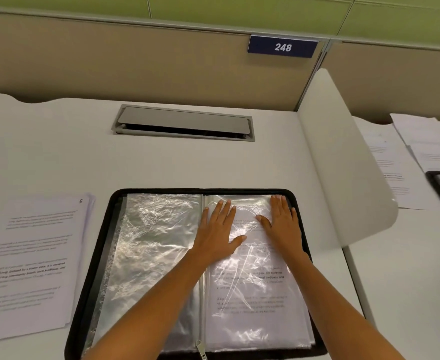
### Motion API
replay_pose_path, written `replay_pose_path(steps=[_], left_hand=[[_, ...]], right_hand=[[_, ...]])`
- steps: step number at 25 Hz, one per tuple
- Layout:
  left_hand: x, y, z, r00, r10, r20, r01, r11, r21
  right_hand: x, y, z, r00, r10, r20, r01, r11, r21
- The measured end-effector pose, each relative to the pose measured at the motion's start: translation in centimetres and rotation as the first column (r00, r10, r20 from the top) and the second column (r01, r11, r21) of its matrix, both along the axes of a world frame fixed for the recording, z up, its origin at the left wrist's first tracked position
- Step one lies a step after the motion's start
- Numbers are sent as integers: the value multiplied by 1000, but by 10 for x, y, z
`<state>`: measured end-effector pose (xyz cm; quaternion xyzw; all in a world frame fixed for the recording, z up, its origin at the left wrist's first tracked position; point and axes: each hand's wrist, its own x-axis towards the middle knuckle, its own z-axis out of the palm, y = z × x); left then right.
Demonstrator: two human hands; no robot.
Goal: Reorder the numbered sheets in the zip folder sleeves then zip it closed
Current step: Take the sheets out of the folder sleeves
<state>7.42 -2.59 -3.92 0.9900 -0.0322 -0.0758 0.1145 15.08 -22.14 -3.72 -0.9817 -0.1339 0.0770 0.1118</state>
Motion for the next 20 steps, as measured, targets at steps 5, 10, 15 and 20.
replay_pose_path(steps=[5,10,15,20], left_hand=[[2,-1,0,1000,13,-8,-13,1000,-10],[5,-5,11,998,54,17,-52,995,-82],[12,-22,41,975,218,45,-176,876,-449],[17,-15,60,899,383,-212,-399,521,-754]], right_hand=[[-9,7,12,983,-9,181,-7,996,84],[-20,20,41,994,-92,55,56,881,469],[-24,34,69,942,-79,-327,321,502,803],[-33,45,94,837,31,-547,486,418,768]])
